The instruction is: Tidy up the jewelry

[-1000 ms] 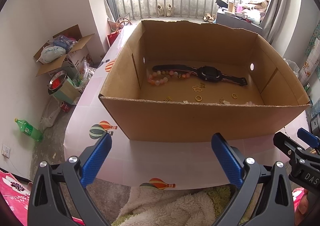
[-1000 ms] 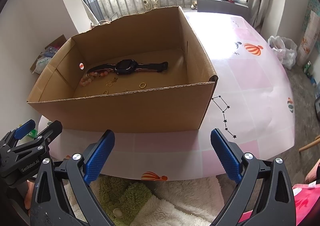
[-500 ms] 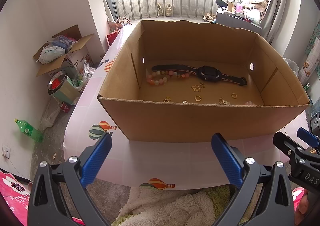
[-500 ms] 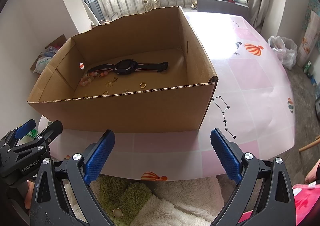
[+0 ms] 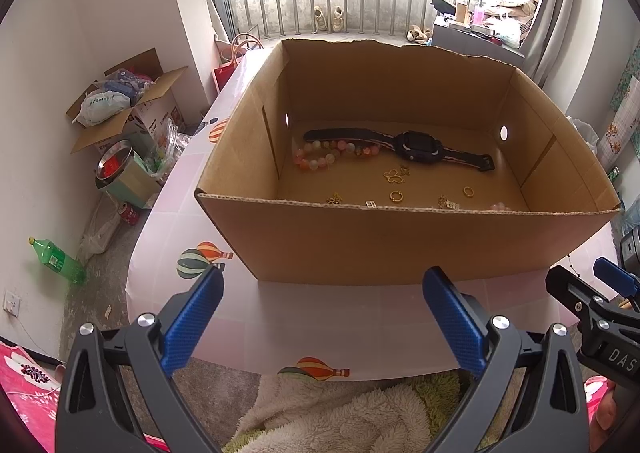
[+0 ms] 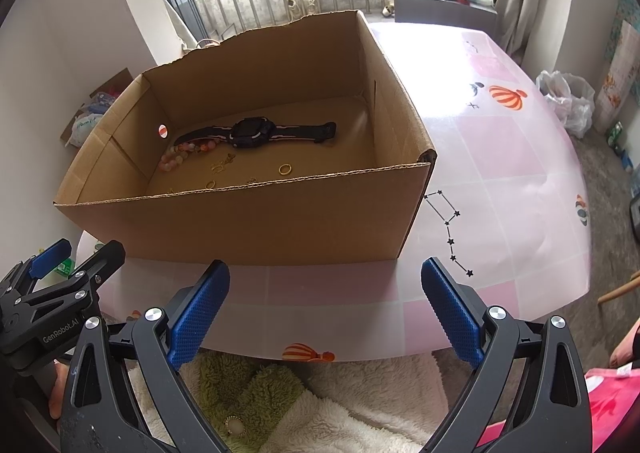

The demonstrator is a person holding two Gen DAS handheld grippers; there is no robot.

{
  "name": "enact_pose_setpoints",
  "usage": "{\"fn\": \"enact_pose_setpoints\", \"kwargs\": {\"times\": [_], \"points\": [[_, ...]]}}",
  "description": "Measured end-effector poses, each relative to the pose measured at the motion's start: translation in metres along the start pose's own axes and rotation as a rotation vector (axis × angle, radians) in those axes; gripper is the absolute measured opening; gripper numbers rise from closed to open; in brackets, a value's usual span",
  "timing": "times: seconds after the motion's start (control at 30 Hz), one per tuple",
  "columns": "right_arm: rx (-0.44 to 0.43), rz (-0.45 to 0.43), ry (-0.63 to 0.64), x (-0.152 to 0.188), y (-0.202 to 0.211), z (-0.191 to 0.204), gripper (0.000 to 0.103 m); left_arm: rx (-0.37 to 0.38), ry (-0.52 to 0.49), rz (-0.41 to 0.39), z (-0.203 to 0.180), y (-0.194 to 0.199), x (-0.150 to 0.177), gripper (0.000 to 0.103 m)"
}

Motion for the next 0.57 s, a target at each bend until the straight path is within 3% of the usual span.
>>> {"fn": "enact_pose_setpoints", "kwargs": {"times": [0.57], "points": [[-0.003, 0.002, -0.001, 0.0, -0.0002, -0.0015, 0.093, 0.006, 0.005, 0.015, 0.0015, -0.0031, 0.0034, 0.098]]}}
Point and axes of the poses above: each gripper's, at about its wrist camera, not at the fingertips, and y roughly against the way its jaws point, z to its left, x to its underside, the point moved 5 cm from there along -y, roughly the way its jaws point, and after that the axes turned 13 degrees about -x, right-handed, at the moved point
